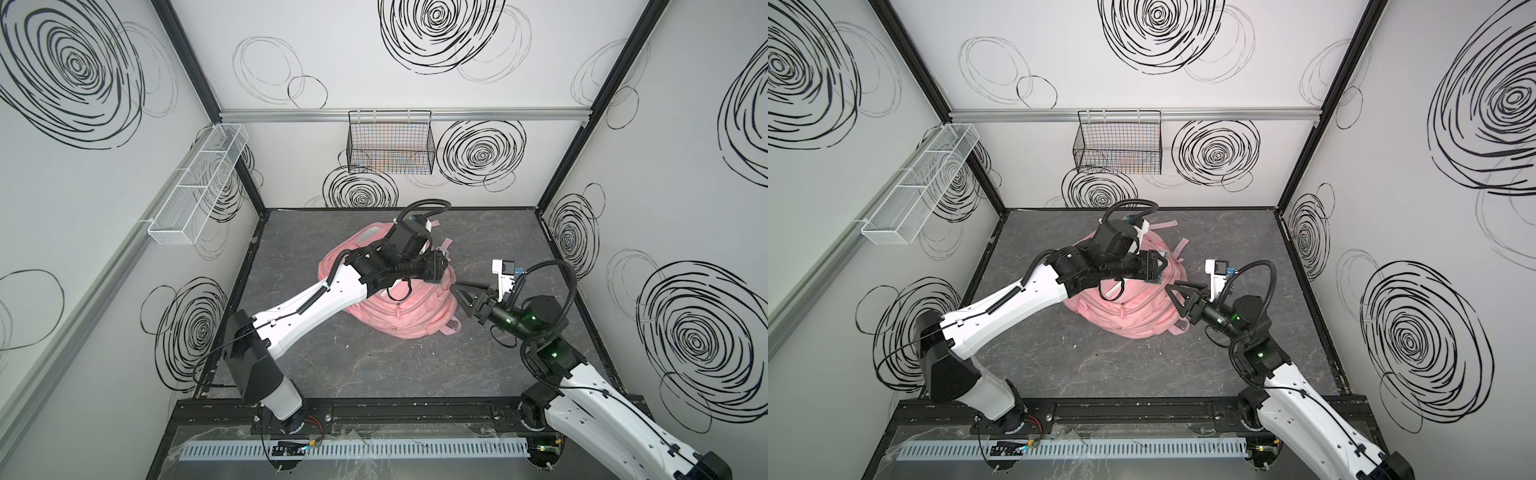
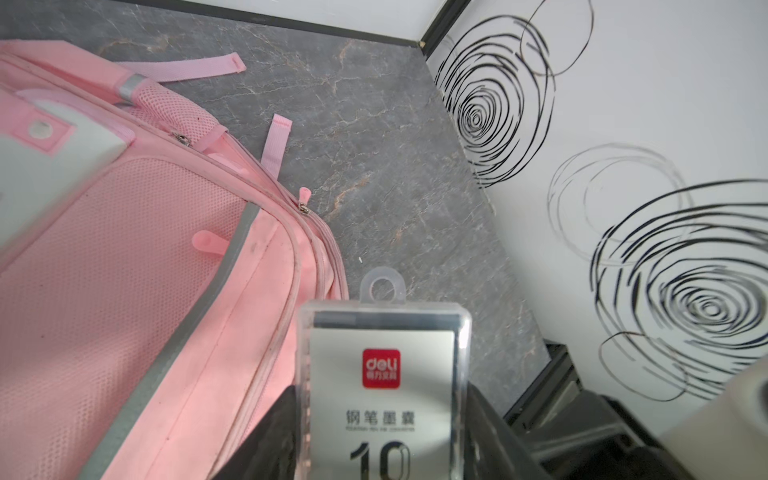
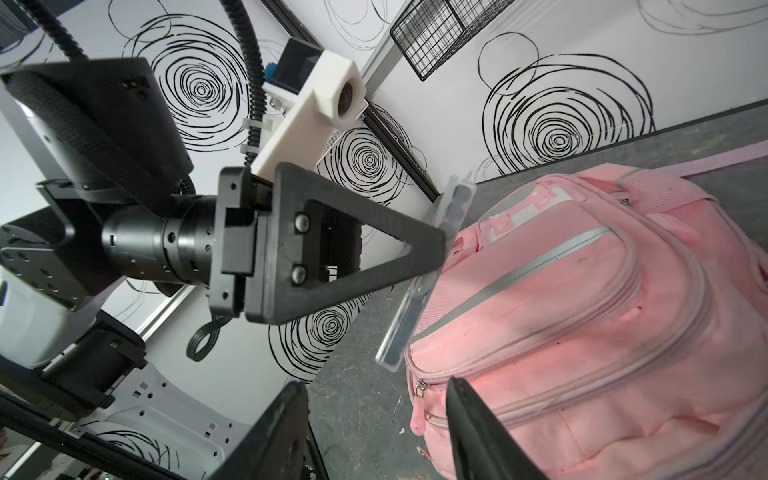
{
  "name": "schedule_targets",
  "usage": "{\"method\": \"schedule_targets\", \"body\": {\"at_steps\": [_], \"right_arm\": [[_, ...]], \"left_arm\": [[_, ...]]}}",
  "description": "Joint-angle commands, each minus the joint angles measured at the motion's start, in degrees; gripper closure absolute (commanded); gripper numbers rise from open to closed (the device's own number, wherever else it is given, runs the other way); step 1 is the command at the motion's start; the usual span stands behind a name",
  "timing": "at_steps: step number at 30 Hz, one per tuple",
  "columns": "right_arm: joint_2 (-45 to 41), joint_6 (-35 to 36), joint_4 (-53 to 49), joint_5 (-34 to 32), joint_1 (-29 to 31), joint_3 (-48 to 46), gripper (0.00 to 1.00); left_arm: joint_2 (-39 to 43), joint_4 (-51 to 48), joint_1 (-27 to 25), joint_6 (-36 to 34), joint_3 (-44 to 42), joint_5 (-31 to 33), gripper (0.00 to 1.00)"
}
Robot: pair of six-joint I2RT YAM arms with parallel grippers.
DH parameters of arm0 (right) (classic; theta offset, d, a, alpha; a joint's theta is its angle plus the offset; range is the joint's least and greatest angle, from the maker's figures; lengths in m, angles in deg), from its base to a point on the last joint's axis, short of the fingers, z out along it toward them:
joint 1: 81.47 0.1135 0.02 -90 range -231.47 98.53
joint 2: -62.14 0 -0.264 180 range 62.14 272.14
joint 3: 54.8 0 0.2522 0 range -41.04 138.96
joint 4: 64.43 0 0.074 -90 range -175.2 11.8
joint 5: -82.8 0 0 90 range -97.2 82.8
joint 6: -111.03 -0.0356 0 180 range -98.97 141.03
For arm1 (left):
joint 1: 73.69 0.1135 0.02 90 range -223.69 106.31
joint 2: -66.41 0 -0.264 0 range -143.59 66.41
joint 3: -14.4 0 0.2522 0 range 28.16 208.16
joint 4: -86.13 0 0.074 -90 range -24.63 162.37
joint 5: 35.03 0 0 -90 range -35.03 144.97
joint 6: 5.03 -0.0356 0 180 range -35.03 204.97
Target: Pack the student bag
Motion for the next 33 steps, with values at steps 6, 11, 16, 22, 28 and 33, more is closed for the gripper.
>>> {"method": "schedule_targets", "body": {"at_steps": [6,11,16,22,28,33], "right_arm": [[7.6,10.42,4.16,-16.65,9.79,5.67,0.4],[9.1,10.29,7.08,-23.26,11.28,5.51,0.46],[10.02,11.65,9.42,-26.55,11.46,5.85,0.65],[11.06,11.42,7.12,-26.26,11.37,7.12,0.92],[8.51,8.96,0.44,-26.43,10.36,8.13,1.0],[3.18,6.92,-12.43,-21.14,-0.53,9.49,1.0]], "left_arm": [[2.71,6.13,-1.17,7.81,-1.53,-0.49,0.58],[3.33,6.21,-2.06,8.85,-2.42,0.12,0.58],[4.68,8.45,-2.25,11.21,-4.75,0.22,0.58],[5.18,9.46,-2.3,11.72,-4.35,0.72,0.52],[6.41,10.61,-2.41,4.91,-2.93,4.49,0.34],[8.76,9.79,-2.25,-16.75,-3.16,9.2,0.22]]}}
